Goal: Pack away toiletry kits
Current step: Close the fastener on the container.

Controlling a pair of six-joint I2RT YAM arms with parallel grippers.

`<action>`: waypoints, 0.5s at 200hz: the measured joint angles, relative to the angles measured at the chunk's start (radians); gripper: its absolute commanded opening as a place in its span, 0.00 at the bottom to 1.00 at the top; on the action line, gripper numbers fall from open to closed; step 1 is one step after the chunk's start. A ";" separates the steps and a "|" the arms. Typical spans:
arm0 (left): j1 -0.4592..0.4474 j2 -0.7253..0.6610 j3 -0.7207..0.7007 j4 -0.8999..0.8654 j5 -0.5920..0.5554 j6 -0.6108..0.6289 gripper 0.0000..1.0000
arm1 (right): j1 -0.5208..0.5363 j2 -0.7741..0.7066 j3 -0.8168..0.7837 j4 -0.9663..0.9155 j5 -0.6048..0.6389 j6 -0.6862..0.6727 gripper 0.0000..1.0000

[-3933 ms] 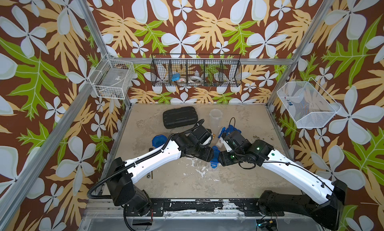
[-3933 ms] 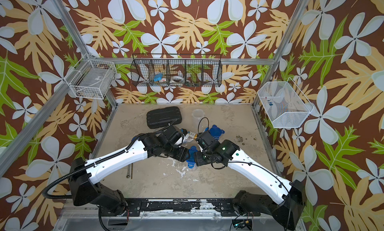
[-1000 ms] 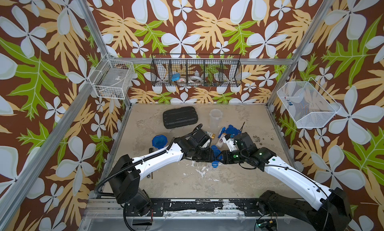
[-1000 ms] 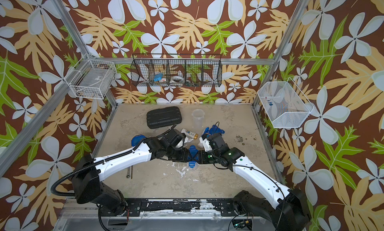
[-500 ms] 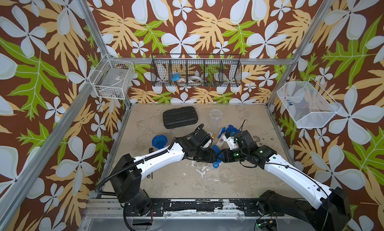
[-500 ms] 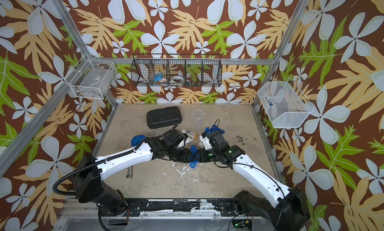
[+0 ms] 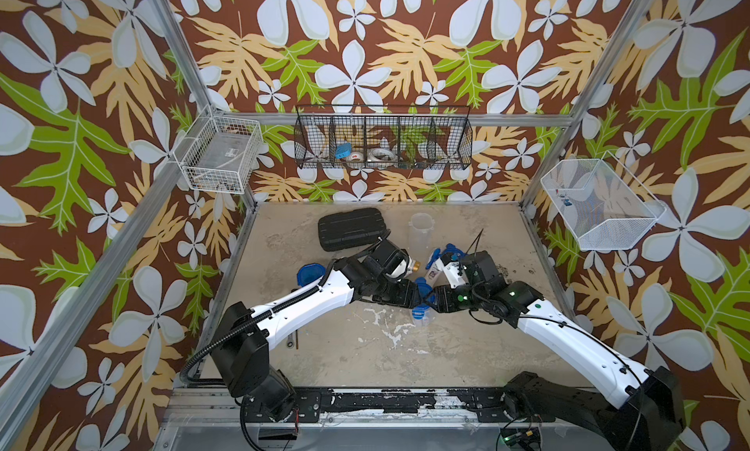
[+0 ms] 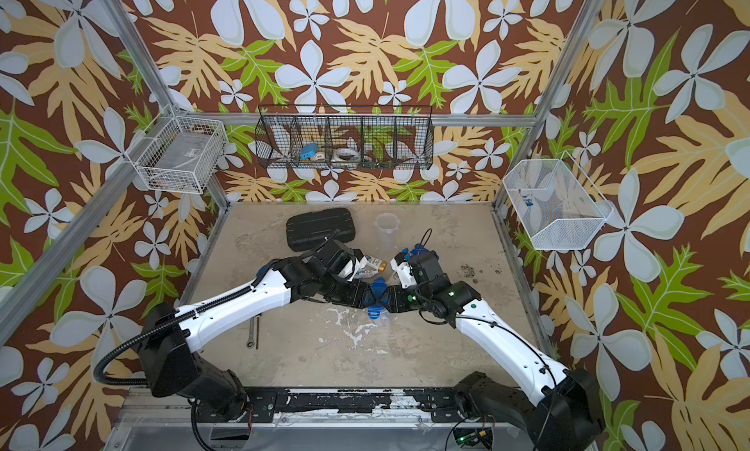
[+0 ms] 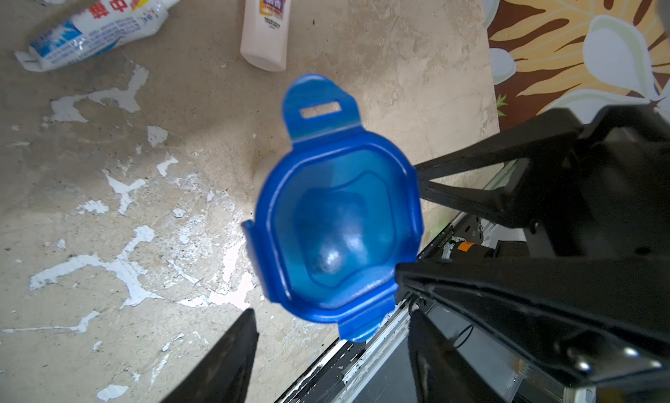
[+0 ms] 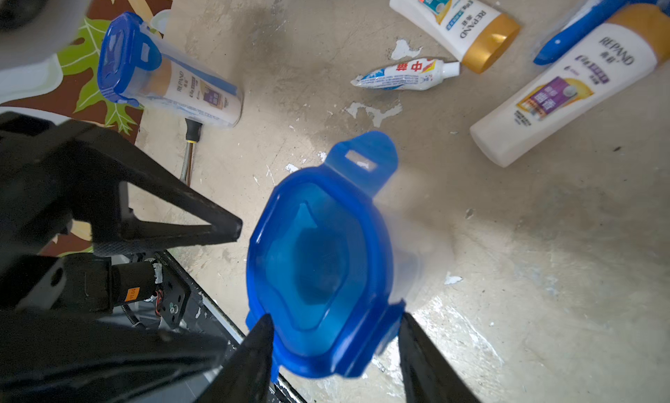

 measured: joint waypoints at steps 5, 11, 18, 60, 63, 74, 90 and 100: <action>0.004 0.010 0.012 -0.005 -0.001 0.006 0.65 | -0.008 0.002 -0.002 -0.002 0.000 -0.002 0.56; 0.007 0.024 0.029 -0.010 -0.004 0.018 0.65 | -0.019 0.004 -0.005 -0.005 0.000 -0.009 0.56; 0.011 0.042 0.050 -0.014 -0.007 0.024 0.64 | -0.030 0.006 -0.005 -0.011 0.000 -0.010 0.57; 0.032 0.143 0.167 -0.036 -0.009 0.073 0.57 | -0.065 0.000 -0.004 -0.043 -0.005 -0.041 0.64; 0.034 0.150 0.175 -0.038 -0.009 0.074 0.57 | -0.066 0.000 -0.003 -0.046 -0.007 -0.043 0.65; 0.037 0.175 0.201 -0.045 -0.011 0.078 0.55 | -0.069 0.000 -0.002 -0.057 -0.008 -0.050 0.68; 0.038 0.204 0.225 -0.049 -0.018 0.094 0.53 | -0.069 -0.001 0.009 -0.073 -0.005 -0.064 0.73; 0.038 0.217 0.231 -0.054 -0.018 0.095 0.52 | -0.070 -0.002 0.021 -0.087 0.002 -0.068 0.74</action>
